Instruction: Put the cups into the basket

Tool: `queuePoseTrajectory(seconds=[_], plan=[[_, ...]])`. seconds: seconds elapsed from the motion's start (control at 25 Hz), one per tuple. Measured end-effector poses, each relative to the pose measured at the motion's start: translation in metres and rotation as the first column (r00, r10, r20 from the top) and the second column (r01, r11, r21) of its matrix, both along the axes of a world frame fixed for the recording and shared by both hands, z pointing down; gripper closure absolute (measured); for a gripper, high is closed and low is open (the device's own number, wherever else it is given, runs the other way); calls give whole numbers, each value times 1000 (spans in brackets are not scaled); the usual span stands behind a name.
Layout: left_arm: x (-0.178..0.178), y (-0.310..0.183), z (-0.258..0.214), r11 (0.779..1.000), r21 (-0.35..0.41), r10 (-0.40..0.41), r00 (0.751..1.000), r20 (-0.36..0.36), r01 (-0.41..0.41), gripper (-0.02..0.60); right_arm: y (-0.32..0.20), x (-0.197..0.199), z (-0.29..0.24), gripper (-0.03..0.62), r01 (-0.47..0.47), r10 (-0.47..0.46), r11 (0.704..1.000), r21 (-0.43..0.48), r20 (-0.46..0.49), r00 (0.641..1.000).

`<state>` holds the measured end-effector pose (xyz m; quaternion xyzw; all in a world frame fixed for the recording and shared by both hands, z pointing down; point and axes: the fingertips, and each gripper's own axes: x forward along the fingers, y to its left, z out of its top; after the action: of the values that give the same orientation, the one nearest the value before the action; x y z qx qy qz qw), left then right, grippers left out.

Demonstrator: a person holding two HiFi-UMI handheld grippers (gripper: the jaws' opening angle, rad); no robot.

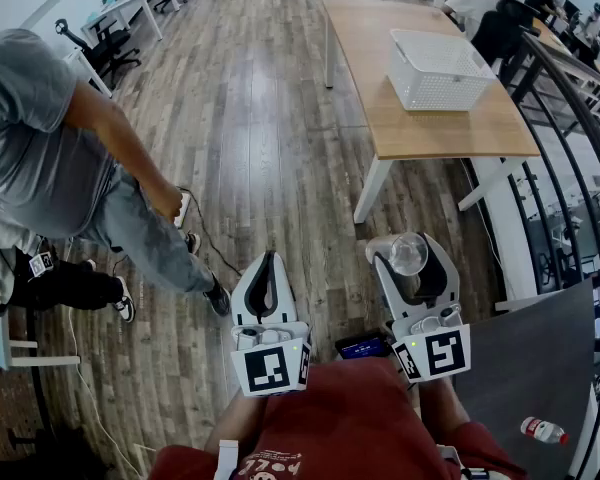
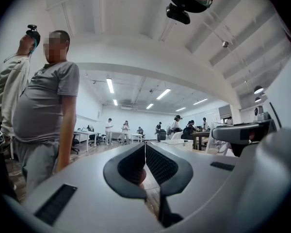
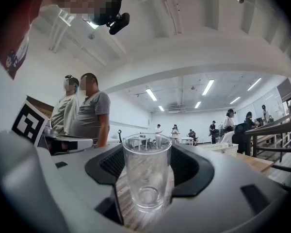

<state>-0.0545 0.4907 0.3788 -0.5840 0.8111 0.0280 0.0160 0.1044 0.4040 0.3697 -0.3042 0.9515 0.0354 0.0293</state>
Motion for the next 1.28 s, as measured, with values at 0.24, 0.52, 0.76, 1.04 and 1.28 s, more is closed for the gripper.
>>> queuePoseTrajectory(seconds=[0.24, 0.52, 0.76, 1.04, 1.28], plan=[[8, -5, 4, 1000, -8, 8, 1000, -10, -8, 574, -5, 8, 4, 312, -1, 1, 1000, -8, -6, 1000], [12, -8, 3, 1000, -12, 4, 1000, -12, -4, 572, -9, 14, 4, 312, -2, 2, 1000, -16, -3, 1000], [19, -10, 5, 1000, -20, -9, 1000, -21, 8, 574, -14, 24, 6, 312, 3, -3, 1000, -27, 3, 1000], [32, -12, 9, 999, -36, -42, 998, -37, 40, 574, -23, 38, 10, 312, 33, -31, 998, -54, 28, 999], [50, -19, 15, 997, -54, -63, 997, -39, 60, 574, -33, 53, 16, 312, 55, -53, 996, -74, 27, 998]])
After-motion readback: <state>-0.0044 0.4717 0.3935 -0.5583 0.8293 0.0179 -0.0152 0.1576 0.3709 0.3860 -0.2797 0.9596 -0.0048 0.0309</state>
